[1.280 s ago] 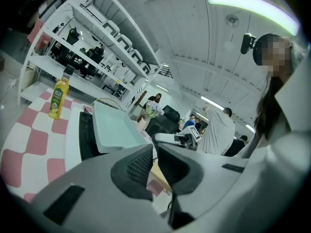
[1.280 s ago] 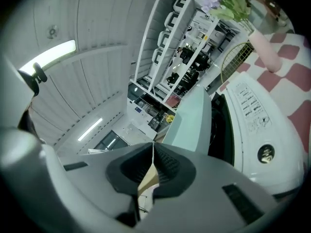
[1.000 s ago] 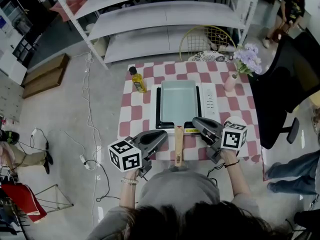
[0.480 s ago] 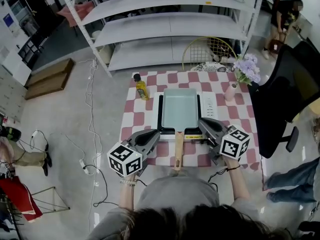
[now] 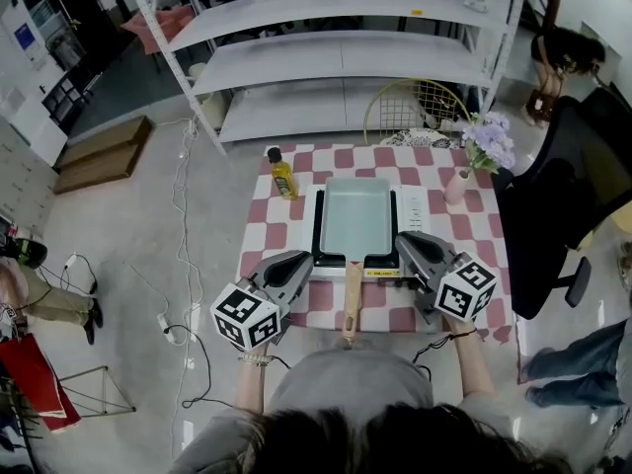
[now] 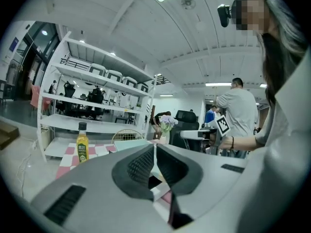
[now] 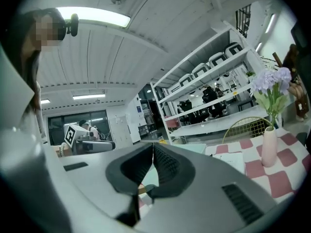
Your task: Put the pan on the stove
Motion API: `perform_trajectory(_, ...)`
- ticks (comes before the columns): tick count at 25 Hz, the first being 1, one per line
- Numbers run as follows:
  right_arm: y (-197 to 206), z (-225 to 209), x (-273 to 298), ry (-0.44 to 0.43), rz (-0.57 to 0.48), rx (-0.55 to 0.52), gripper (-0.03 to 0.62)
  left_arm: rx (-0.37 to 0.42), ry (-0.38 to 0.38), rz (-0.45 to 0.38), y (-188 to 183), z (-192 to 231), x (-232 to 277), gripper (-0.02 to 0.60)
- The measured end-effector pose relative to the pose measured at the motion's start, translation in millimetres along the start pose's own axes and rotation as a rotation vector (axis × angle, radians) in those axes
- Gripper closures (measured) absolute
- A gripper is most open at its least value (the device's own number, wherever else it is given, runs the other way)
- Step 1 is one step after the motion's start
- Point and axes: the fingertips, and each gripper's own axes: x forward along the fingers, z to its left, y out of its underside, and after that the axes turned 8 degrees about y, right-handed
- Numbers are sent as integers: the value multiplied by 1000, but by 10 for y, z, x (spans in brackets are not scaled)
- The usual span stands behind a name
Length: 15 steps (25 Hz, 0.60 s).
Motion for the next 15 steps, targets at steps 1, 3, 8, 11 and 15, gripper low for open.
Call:
perform_trajectory(1,-10,-4,-4,2,-7,-11,569,4,-6,-7,-5,5,-5,545)
perform_trajectory(3,-23,-13,-11,5,-17,-26,571,11,-16,-13,-1,14,-7,545)
perform_trajectory(8,-23,-31,-12,6,-21,-37,571,16,-29,-8,30,14,-4,546)
perform_trajectory(11,-12,-52,-10,4,-21,-32,571,15,-25,-4,41,1,13,545)
perform_trajectory(15,-1,-65,-10,3,-18,-30,571,14,-28,1,42,-4,21,545)
